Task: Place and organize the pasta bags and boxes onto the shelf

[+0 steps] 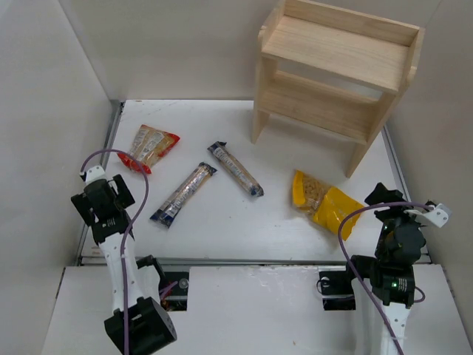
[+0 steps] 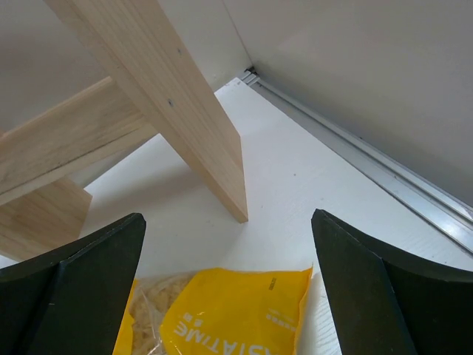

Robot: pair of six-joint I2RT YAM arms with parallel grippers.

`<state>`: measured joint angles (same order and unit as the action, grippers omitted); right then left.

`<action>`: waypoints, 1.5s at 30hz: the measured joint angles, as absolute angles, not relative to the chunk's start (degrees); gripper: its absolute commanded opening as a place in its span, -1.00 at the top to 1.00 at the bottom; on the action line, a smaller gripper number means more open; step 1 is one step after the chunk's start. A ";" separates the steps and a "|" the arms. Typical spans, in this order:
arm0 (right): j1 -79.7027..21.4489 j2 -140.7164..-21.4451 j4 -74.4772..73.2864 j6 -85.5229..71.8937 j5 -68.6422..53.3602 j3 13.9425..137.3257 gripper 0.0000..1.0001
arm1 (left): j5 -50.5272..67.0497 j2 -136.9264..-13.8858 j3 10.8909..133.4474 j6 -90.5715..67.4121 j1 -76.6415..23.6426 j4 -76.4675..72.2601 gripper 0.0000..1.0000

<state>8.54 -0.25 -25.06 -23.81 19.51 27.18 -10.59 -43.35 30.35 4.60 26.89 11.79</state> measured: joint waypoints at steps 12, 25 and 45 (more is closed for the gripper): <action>-2.66 -31.68 -27.79 -19.55 17.85 35.05 -1.00 | -1.96 -41.36 27.38 9.96 21.58 11.11 -1.00; -22.79 -72.77 -42.54 -13.65 14.57 46.74 -1.00 | 0.51 -45.56 27.40 11.38 20.60 11.84 -1.00; -32.75 -68.90 -41.60 -11.51 17.67 54.54 1.00 | 0.84 -45.12 27.40 11.55 20.62 10.37 -1.00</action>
